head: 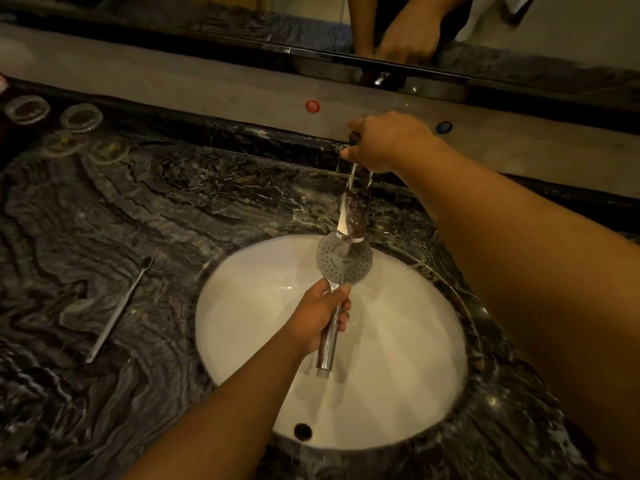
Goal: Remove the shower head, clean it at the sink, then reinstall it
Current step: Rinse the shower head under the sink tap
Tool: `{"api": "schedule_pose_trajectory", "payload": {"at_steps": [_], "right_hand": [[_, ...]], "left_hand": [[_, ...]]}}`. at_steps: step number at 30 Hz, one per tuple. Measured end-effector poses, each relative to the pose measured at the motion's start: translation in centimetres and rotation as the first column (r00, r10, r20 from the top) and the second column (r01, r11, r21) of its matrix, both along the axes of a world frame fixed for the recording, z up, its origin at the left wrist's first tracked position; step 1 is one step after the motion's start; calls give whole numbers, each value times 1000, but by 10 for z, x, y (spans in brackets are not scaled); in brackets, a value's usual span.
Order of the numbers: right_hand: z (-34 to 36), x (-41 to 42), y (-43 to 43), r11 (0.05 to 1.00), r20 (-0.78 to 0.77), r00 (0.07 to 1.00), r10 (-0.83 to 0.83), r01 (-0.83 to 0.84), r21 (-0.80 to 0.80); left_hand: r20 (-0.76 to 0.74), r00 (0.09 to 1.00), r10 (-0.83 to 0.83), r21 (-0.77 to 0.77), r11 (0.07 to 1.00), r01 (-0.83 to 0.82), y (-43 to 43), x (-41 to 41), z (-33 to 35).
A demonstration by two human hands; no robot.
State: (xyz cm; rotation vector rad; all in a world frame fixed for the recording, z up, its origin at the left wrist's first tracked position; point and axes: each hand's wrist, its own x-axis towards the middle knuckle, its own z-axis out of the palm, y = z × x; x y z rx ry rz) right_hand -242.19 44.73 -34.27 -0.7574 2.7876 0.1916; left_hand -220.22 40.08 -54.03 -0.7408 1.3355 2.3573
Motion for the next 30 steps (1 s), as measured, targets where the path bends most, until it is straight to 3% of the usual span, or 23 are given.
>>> {"api": "schedule_pose_trajectory", "payload": {"at_steps": [11, 20, 30], "right_hand": [[-1, 2, 1, 1000, 2, 1000, -13, 13, -18], [-3, -2, 1, 1000, 10, 1000, 8, -8, -19], [-12, -5, 1, 998, -21, 1000, -19, 18, -65]], "left_hand": [[-5, 1000, 9, 21, 1000, -9, 8, 7, 0], [-11, 1000, 21, -128, 991, -22, 0, -6, 3], [59, 995, 79, 35, 996, -81, 7, 2, 4]]}}
